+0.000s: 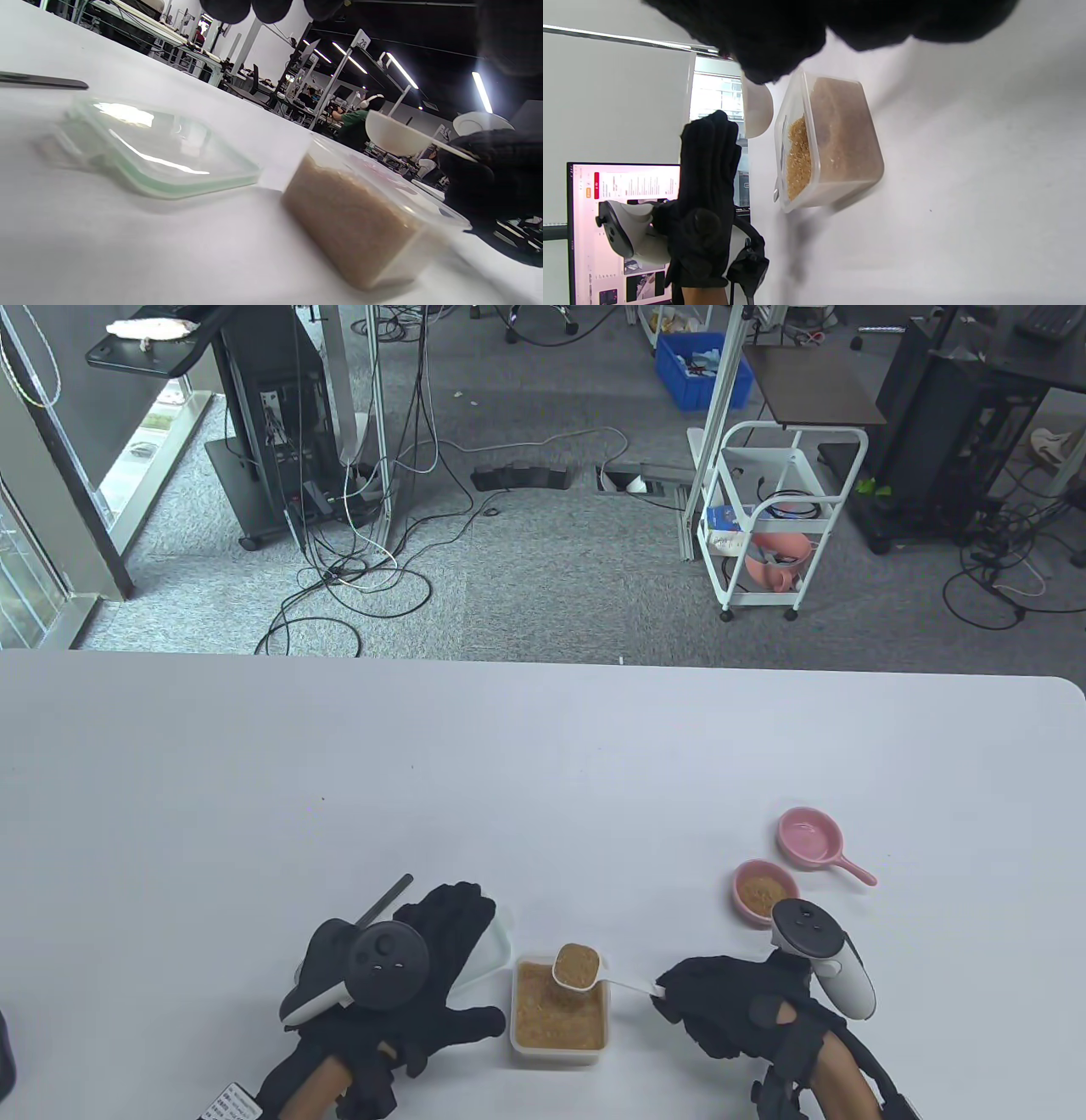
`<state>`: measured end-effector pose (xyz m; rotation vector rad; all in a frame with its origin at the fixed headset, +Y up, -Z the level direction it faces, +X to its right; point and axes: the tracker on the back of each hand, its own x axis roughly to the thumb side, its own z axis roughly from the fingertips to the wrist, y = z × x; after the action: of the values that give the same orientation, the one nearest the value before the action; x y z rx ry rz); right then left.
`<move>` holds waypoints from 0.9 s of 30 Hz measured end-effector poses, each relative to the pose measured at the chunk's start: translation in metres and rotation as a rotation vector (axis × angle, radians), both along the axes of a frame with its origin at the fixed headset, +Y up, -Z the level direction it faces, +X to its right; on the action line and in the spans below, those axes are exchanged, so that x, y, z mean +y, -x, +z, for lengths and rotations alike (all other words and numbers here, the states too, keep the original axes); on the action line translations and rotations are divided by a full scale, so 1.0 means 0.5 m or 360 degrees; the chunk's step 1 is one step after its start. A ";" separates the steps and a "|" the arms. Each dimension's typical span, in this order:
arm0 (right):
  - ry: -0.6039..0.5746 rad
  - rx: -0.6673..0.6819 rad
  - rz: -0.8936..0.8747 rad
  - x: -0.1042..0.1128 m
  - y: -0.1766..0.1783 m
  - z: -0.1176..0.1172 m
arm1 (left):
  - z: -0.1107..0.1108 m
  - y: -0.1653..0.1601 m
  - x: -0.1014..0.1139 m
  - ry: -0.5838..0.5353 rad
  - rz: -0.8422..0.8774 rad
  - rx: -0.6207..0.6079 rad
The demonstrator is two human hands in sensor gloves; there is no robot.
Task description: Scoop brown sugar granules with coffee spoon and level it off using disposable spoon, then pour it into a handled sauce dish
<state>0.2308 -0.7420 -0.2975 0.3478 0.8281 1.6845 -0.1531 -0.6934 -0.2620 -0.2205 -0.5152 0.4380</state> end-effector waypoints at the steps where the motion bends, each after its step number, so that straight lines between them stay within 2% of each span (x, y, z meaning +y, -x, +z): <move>1: -0.0010 -0.0023 -0.0018 0.004 -0.006 -0.001 | 0.003 -0.006 -0.001 0.0002 -0.0005 -0.0015; 7: -0.0076 -0.0226 -0.0137 0.031 -0.057 -0.009 | 0.004 -0.016 -0.011 -0.0014 -0.0127 -0.0036; 14: -0.0108 -0.0519 -0.0239 0.047 -0.141 -0.016 | 0.000 -0.013 -0.015 0.0009 -0.0146 -0.0024; 27: -0.0056 -0.0958 -0.0202 0.024 -0.261 -0.017 | 0.001 -0.022 -0.023 0.0031 -0.0197 -0.0065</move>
<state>0.3613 -0.7298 -0.3061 -0.0881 0.3217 1.5612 -0.1422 -0.7049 -0.2617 -0.2790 -0.5346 0.3187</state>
